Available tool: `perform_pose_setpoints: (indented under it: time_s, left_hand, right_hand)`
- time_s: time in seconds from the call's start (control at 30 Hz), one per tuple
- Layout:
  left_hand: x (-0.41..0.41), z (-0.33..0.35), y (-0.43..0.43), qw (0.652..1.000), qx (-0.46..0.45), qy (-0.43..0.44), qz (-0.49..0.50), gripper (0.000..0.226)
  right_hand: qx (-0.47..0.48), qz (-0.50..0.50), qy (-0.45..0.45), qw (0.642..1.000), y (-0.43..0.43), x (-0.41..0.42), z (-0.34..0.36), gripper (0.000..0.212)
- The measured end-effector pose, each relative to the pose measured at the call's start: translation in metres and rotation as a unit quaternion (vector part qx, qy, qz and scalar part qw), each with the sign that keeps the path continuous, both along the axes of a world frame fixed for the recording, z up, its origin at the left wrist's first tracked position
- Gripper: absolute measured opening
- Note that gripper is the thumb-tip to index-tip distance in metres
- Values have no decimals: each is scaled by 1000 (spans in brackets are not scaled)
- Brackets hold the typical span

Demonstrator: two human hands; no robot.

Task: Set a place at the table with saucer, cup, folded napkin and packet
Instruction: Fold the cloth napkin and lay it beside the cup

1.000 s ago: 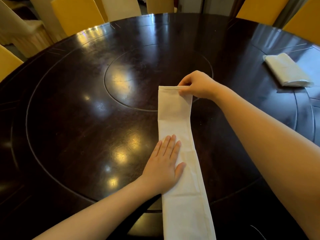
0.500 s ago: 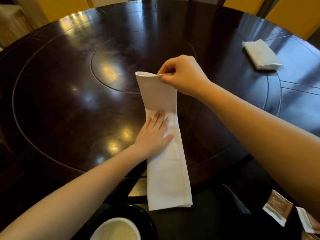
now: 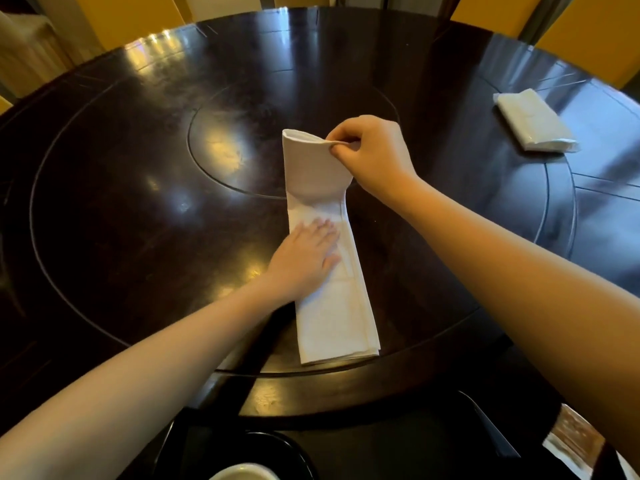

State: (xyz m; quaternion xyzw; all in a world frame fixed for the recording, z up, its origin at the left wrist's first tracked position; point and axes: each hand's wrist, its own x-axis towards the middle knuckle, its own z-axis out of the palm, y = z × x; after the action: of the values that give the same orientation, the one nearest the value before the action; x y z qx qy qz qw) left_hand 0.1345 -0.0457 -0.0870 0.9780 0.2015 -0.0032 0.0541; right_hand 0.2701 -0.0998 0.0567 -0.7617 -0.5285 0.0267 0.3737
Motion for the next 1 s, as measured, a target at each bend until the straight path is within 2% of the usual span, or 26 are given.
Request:
perform_pose_setpoints:
  time_s: [0.2, 0.27, 0.3, 0.33, 0.37, 0.4, 0.43, 0.47, 0.5, 0.57, 0.73, 0.8, 0.9, 1.0]
  left_hand:
    - [-10, 3, 0, 998, -60, 30, 2, 59]
    - [-19, 11, -1, 985, -164, -50, 35, 54]
    - [-28, 15, -5, 959, -238, -124, 92, 47]
    - [-38, 20, -11, 908, -320, -207, 172, 36]
    - [-48, 26, -16, 826, -415, -287, 252, 26]
    - [-58, 34, -21, 719, -513, -342, 321, 25]
    - [-66, 41, -26, 619, -591, -360, 371, 27]
    - [-74, 47, -32, 550, -644, -352, 398, 29]
    - [-80, 52, -38, 526, -670, -326, 409, 29]
    - [-86, 56, -53, 534, -691, -277, 401, 24]
    - [-92, 48, -82, 573, -669, -246, 405, 13]
    - [-96, 43, -89, 577, -661, -233, 419, 11]
    - [-98, 39, -100, 605, -637, -232, 418, 13]
    - [-99, 43, -105, 611, -627, -248, 415, 12]
  right_hand:
    - [18, 49, -11, 999, -21, -19, -7, 15]
    - [20, 66, -16, 997, -40, -27, -15, 13]
    - [19, 74, -18, 997, -51, -31, -22, 12]
    - [12, 82, -19, 996, -62, -36, -30, 11]
    - [0, 88, -15, 996, -73, -41, -40, 10]
    - [-15, 92, -9, 996, -83, -47, -49, 10]
    - [-27, 95, -6, 995, -92, -52, -60, 10]
    - [-34, 95, -6, 995, -100, -58, -69, 11]
    - [-37, 95, -10, 995, -108, -63, -78, 12]
    - [-37, 99, -19, 994, -122, -72, -94, 12]
    - [-69, 115, -42, 990, -149, -84, -118, 18]
    - [-73, 119, -61, 988, -158, -83, -123, 19]
    - [-74, 117, -78, 987, -166, -81, -125, 17]
    - [-72, 118, -107, 985, -167, -80, -122, 16]
